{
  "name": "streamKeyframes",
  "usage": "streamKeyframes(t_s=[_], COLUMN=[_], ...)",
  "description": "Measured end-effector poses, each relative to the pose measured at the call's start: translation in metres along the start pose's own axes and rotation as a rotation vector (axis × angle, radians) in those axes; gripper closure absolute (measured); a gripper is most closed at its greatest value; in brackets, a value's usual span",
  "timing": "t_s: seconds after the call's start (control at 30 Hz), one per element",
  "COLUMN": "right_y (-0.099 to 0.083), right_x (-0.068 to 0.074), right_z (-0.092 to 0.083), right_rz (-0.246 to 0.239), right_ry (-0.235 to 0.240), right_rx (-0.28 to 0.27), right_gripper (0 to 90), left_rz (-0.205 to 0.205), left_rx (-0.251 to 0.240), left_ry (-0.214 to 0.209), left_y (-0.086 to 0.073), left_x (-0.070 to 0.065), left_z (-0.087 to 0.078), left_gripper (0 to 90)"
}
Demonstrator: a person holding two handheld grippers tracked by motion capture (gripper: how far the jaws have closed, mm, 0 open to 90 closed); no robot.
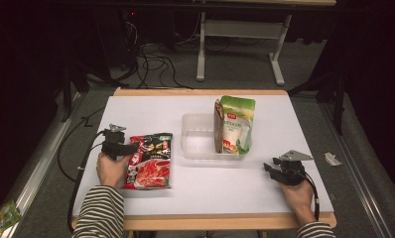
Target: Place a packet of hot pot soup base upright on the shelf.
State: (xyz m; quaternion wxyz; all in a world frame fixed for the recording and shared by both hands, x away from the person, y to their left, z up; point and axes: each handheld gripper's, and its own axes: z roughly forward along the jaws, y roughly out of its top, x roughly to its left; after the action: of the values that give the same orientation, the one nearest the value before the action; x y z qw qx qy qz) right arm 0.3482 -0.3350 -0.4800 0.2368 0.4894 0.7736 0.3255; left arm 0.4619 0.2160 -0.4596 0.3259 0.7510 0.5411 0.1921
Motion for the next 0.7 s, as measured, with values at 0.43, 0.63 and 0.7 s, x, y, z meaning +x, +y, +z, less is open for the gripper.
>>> streamKeyframes(t_s=[0.43, 0.63, 0.7], right_y=[0.0, 0.0, 0.0], right_x=[0.0, 0.001, 0.001], right_z=[0.0, 0.0, 0.0], right_rz=[-0.004, -0.005, -0.003], right_ry=[-0.004, -0.009, -0.009], right_rx=[-0.003, 0.0, 0.0], right_gripper=[54.3, 54.0, 53.8], left_rz=[-0.076, -0.095, -0.098], left_rx=[0.044, 0.061, 0.061], left_ry=[-0.116, -0.158, -0.157], left_y=[0.002, 0.001, 0.001], left_x=[0.006, 0.005, 0.004], left_z=[0.012, 0.013, 0.013], left_gripper=[46.1, 59.8, 63.6])
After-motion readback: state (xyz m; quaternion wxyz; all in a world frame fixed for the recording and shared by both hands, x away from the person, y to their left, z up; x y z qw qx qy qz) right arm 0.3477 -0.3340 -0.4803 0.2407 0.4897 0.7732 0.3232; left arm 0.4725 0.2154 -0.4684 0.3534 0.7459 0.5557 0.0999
